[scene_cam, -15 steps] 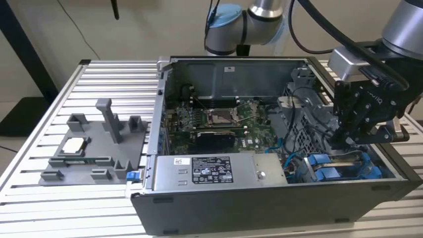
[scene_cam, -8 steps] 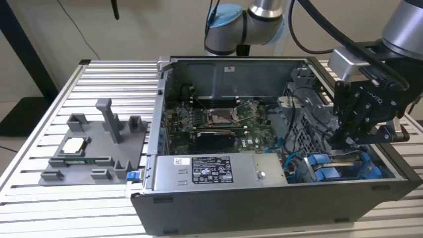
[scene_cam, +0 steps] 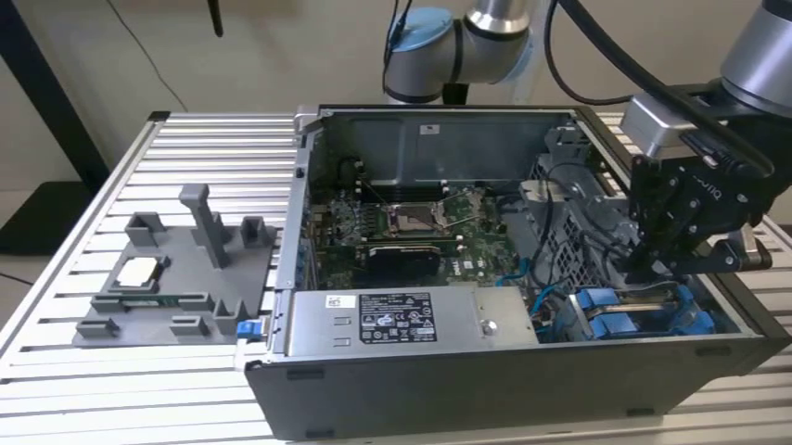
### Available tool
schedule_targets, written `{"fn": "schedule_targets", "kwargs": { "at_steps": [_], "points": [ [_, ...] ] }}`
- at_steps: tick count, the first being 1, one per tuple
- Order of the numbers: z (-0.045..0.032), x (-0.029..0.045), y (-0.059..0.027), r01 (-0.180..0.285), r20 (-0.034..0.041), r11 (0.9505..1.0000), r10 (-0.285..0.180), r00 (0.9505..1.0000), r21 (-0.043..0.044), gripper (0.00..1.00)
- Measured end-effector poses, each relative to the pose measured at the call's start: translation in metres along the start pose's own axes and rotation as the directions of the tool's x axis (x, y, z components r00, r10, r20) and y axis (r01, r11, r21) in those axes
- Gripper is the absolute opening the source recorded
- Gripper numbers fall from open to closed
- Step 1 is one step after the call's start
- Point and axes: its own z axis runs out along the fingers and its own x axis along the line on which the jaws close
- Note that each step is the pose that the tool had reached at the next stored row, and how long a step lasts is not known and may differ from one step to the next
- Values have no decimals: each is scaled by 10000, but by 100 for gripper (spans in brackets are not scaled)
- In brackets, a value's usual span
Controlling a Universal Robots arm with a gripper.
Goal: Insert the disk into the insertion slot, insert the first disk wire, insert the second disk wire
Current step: 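Insert the first disk wire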
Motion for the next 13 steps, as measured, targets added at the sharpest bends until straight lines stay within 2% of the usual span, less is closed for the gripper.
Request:
{"fn": "schedule_targets", "kwargs": {
  "at_steps": [10, 13],
  "points": [
    [50, 9, -61, -388, 7, 9992, 388, 9992, -4, 19],
    [64, 11, -135, -393, 3, 9992, 393, 9992, -71, 19]
  ]
}}
